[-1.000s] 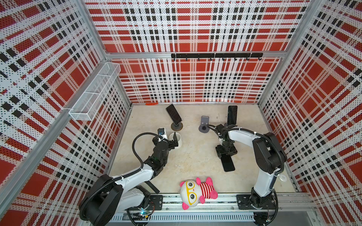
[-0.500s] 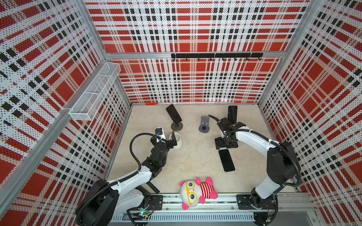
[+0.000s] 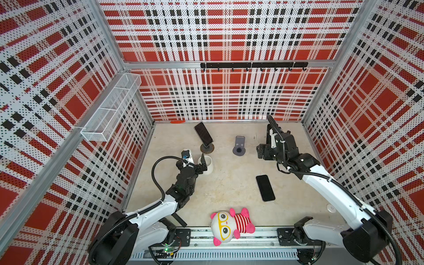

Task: Remove the phone from the phone stand
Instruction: Pick up the phone stand from the top-center of the table.

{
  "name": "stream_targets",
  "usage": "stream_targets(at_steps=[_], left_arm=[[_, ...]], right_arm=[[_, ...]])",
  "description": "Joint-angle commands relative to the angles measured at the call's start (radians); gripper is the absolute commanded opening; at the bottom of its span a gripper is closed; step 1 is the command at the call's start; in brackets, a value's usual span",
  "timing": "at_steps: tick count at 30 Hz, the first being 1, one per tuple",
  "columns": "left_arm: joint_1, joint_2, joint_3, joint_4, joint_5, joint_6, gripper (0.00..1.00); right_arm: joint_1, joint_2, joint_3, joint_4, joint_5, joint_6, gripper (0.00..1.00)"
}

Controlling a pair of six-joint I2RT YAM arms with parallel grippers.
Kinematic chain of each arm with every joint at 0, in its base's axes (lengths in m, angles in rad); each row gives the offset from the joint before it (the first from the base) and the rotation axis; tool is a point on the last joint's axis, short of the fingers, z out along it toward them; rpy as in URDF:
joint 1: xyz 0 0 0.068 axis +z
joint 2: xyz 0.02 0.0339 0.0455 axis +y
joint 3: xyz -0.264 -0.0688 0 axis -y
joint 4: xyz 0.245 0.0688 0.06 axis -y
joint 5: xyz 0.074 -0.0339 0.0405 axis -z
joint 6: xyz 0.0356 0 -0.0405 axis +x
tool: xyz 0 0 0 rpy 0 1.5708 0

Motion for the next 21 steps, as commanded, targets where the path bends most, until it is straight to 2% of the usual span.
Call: stream_targets(at_steps=[1,5,8,11,18,21], left_arm=[[-0.006,-0.034,0.0,0.014,0.006,-0.012,0.98],[-0.006,-0.045,0.005,0.012,0.015,-0.021,0.98],[-0.007,-0.05,0.003,0.007,0.017,-0.032,0.98],[-0.006,-0.04,-0.001,0.01,0.005,-0.028,0.98],[-0.008,-0.035,-0.014,0.008,0.005,-0.022,0.98],[-0.008,-0.051,-0.029,0.01,-0.006,-0.011,0.98]], right_arm=[[0.004,-0.04,-0.056,0.164,0.033,0.023,0.88],[0.005,-0.056,-0.113,0.238,0.038,0.052,0.88],[0.005,-0.037,-0.155,0.312,-0.02,0.067,0.89],[0.004,0.038,-0.141,0.322,-0.013,0.152,1.0],[0.036,0.253,-0.023,0.365,-0.013,0.165,1.0],[0.035,0.334,0.024,0.398,-0.058,0.154,0.99]])
